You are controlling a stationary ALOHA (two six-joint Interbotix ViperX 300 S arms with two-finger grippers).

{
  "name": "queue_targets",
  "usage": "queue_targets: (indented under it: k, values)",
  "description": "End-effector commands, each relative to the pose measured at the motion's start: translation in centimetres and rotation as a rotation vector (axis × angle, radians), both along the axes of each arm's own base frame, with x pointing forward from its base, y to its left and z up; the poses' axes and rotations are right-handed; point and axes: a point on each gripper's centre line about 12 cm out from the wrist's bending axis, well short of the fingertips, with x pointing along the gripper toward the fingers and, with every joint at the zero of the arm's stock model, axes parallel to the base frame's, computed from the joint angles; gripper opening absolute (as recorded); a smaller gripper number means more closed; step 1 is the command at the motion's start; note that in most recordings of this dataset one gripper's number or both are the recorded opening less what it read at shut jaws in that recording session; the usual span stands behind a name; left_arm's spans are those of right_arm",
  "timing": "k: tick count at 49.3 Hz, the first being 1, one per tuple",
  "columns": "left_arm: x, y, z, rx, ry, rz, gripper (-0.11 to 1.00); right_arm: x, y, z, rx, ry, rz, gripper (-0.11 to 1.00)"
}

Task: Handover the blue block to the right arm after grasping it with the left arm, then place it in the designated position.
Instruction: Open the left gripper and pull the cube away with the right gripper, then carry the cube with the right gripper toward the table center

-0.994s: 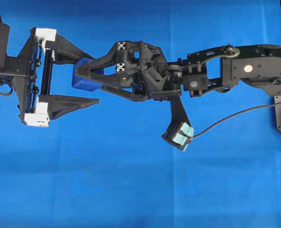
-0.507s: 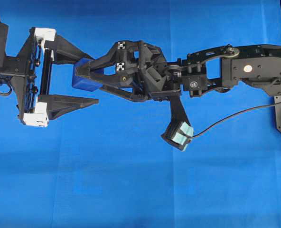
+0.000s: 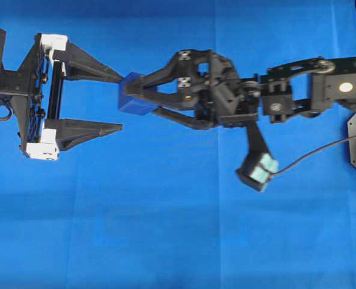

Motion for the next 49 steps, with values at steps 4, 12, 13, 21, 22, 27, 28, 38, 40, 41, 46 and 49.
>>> queue_targets:
  k: [4, 12, 13, 21, 22, 27, 28, 38, 40, 41, 46, 49]
  values:
    - [-0.5, -0.1, 1.4, 0.000, -0.043, -0.003, 0.93, -2.0, 0.1, 1.9, 0.005, -0.050, 0.003, 0.56]
    - [-0.6, -0.1, 1.4, 0.000, -0.043, -0.003, 0.93, -3.5, 0.0, 1.9, 0.006, -0.051, -0.001, 0.56]
    - [-0.6, -0.1, 1.3, 0.000, -0.040, -0.003, 0.93, -3.7, 0.1, 1.8, 0.009, -0.050, -0.001, 0.56]
    - [-0.8, -0.1, 1.4, -0.001, -0.043, -0.003, 0.93, -5.1, -0.2, 1.8, 0.015, -0.042, -0.022, 0.56]
    - [-0.8, -0.1, 1.4, 0.000, -0.043, -0.003, 0.93, -5.2, -0.2, 1.8, 0.017, -0.042, -0.025, 0.56]
    - [-0.8, -0.1, 1.4, -0.001, -0.044, -0.003, 0.93, -5.6, -0.4, 1.7, 0.033, -0.033, -0.041, 0.56]
    - [-0.8, -0.1, 1.3, -0.001, -0.041, -0.003, 0.93, -5.7, -0.4, 1.8, 0.034, -0.033, -0.043, 0.56]
    - [-0.9, -0.1, 1.4, -0.001, -0.043, -0.003, 0.93, -6.1, -0.5, 1.7, 0.047, -0.029, -0.051, 0.56]
    - [-0.9, -0.1, 1.4, -0.001, -0.043, -0.003, 0.93, -6.1, -0.4, 1.7, 0.049, -0.030, -0.049, 0.56]
    - [-0.9, -0.1, 1.4, 0.000, -0.043, -0.003, 0.93, -6.1, -0.4, 1.7, 0.050, -0.031, -0.050, 0.56]
    - [-0.9, -0.1, 1.4, -0.001, -0.041, -0.003, 0.93, -6.3, -0.3, 1.8, 0.102, -0.033, -0.054, 0.56]
    - [-0.9, -0.1, 1.3, -0.001, -0.040, -0.003, 0.93, -6.5, -0.2, 2.0, 0.173, -0.037, -0.062, 0.56]
